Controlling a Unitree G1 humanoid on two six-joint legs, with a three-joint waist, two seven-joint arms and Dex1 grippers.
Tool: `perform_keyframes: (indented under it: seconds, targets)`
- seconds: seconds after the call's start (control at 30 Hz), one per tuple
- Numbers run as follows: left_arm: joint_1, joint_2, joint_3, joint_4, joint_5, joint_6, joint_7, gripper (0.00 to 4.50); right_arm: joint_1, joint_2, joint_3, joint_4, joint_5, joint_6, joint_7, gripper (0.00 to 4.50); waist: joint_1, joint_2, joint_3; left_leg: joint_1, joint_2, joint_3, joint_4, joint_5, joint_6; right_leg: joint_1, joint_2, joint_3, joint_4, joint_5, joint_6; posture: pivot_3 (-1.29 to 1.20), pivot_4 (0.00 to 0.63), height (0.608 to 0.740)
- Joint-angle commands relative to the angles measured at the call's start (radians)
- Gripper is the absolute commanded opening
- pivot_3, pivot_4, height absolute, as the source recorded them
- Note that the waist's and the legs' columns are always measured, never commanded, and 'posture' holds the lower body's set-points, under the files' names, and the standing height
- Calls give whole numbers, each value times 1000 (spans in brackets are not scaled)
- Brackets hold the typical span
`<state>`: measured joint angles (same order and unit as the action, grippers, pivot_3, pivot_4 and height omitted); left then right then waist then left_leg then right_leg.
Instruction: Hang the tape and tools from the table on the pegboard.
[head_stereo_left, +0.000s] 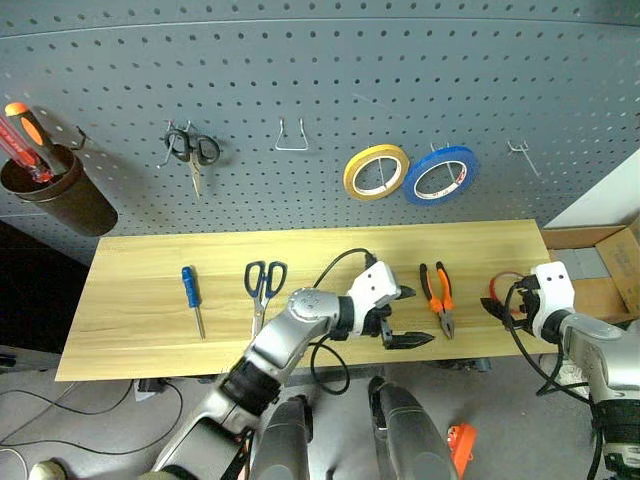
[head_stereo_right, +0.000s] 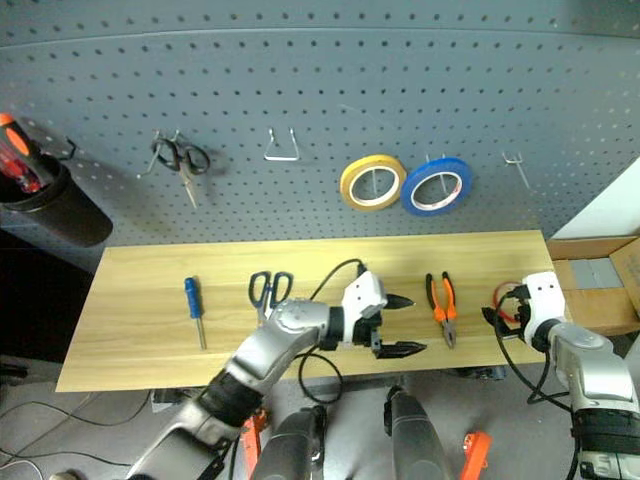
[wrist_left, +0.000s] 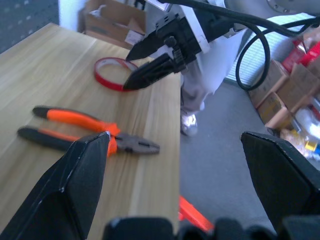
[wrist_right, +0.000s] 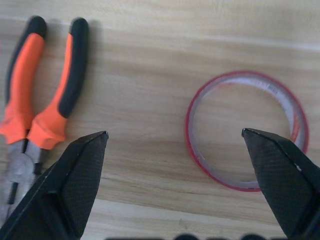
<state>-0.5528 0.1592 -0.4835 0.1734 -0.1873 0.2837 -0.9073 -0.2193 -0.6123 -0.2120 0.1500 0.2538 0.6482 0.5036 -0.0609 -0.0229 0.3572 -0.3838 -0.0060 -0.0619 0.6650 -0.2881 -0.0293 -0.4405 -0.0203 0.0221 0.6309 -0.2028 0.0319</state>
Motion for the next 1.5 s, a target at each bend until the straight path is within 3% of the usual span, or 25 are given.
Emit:
perform_keyframes:
  seconds: [0.03,0.2,0.4,0.5,0.77,0.87,0.9,1.1,1.27,1.5]
  targets:
    - [-74,-73,-29,142,52,-138,-31,4467,-62,0,7,83,-3,-44,28,4500,-4,0,13,0,0,1,1,0,0,0,0,1,0,0,1,-179,446,740]
    - [-129,-124,-20,268,92,-245,-52,4467,-135,15,18,204,8,-53,58,4500,-22,-4,35,0,0,9,1,-1,3,-2,0,14,0,2,5,-170,460,740]
    - [-134,-137,-14,290,120,-285,-64,4467,-208,15,17,375,1,-58,74,4500,-28,-10,43,2,2,13,1,-3,6,-4,-1,19,-1,5,10,-160,461,740]
    - [-123,-129,-11,276,126,-287,-71,4500,-219,12,16,418,-1,-66,85,3871,-27,-10,43,1,1,13,3,-3,7,-3,-2,19,-2,6,13,-152,458,740]
    - [-98,-108,2,247,134,-281,-77,4500,-198,22,36,394,-9,-86,97,1116,-27,-10,42,1,1,13,6,-4,7,-3,-2,20,-1,6,17,-142,411,740]
    - [-80,-105,-3,214,135,-271,-74,4500,-173,25,42,364,-15,-98,94,155,-27,-9,42,0,2,13,7,-4,7,-3,-2,20,-1,6,17,-143,388,740]
    - [-76,-105,-3,210,136,-271,-74,4500,-166,24,50,358,-23,-113,97,19,-26,-9,41,0,2,13,7,-4,7,-3,-2,20,-1,6,17,-145,377,740]
    - [-56,-102,6,180,134,-288,-68,4500,-77,-5,86,244,-100,-244,70,19,-25,-3,33,-3,1,12,12,-4,7,-3,-3,19,-1,8,19,-169,292,740]
    - [-25,-98,37,111,114,-269,-46,4500,43,6,64,19,-139,-307,0,19,-24,12,-13,-16,-1,15,14,-2,3,-16,-5,21,0,10,18,-208,206,740]
    - [54,-75,99,-35,84,-197,23,4500,237,73,51,-336,-234,-358,-175,19,-30,14,-93,-14,-2,22,14,-3,5,-15,-3,23,-2,11,20,-237,129,740]
